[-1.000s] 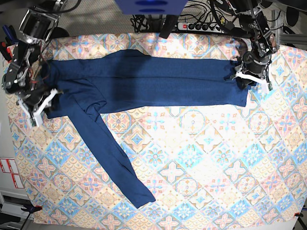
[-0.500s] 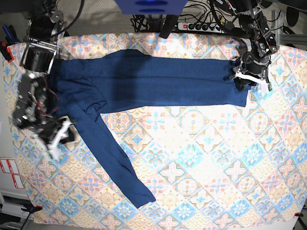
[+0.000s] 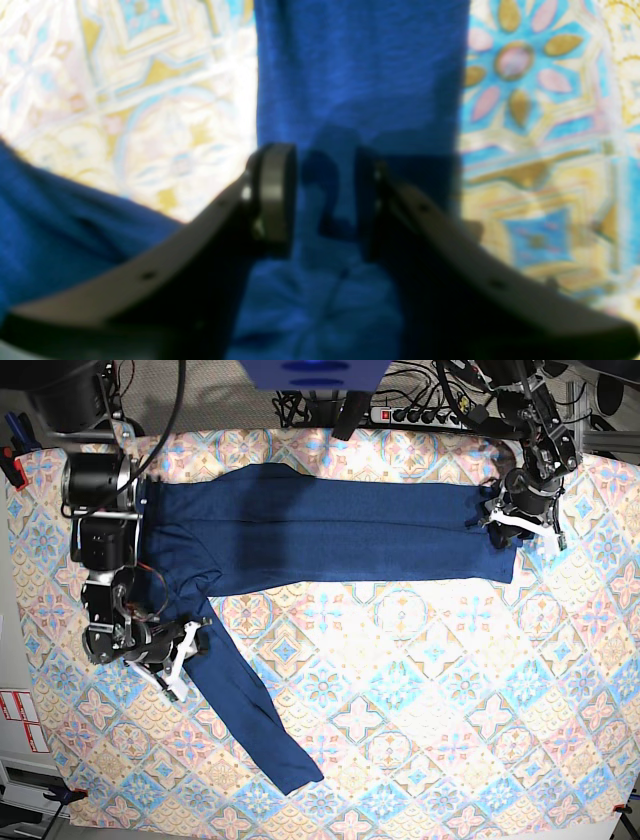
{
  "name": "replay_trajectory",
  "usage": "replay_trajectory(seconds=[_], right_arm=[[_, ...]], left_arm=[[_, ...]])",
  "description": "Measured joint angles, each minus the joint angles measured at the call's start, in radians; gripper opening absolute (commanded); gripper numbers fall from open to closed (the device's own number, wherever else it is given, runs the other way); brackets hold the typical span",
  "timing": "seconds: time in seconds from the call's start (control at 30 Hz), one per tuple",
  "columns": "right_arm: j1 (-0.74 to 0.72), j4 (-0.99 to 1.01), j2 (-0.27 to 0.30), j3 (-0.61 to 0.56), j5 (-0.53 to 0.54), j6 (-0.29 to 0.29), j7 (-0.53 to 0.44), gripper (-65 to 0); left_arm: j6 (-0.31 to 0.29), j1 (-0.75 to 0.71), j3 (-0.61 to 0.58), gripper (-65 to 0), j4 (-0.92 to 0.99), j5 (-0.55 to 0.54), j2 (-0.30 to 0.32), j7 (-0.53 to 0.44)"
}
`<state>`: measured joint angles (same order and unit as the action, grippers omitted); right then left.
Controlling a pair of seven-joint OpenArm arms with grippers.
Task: Fold the T-shirt properly
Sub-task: 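Grasp the trailing blue sleeve near the body with the right gripper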
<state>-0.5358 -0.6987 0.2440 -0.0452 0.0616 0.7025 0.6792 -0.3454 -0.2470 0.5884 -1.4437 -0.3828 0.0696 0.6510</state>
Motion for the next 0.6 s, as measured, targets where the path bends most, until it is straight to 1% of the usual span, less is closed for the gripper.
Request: replay_trajectory(seconds=[0.1, 0.2, 0.37, 0.47, 0.5, 0.6], right_arm=[[-0.024, 0.029, 0.021, 0.001, -0.002, -0.008, -0.045, -37.5], [-0.021, 0.031, 0.022, 0.008, -0.003, -0.011, -0.059, -34.4], [-0.019, 0.038, 0.008, 0.000, -0.002, -0.007, -0.091, -34.0], [-0.019, 0.038, 0.013, 0.000, -0.003, -0.042, -0.119, -34.0], [-0.019, 0.040, 0.016, 0.000, -0.003, -0.045, -0.126, -34.0], [-0.025, 0.093, 0.016, 0.000, 0.002, -0.079, -0.200, -34.0]], left_arm=[[0.000, 0.000, 0.000, -34.8, 0.000, 0.000, 0.000, 0.001], [0.000, -0.001, 0.000, -34.8, 0.000, 0.000, 0.000, 0.003], [0.000, -0.002, 0.000, -34.8, -0.001, 0.000, 0.000, 0.003], [0.000, -0.003, 0.000, -34.8, -0.001, 0.000, 0.000, 0.003], [0.000, -0.002, 0.000, -34.8, -0.001, 0.000, 0.000, 0.003], [0.000, -0.002, 0.000, -34.8, -0.001, 0.000, 0.000, 0.003]])
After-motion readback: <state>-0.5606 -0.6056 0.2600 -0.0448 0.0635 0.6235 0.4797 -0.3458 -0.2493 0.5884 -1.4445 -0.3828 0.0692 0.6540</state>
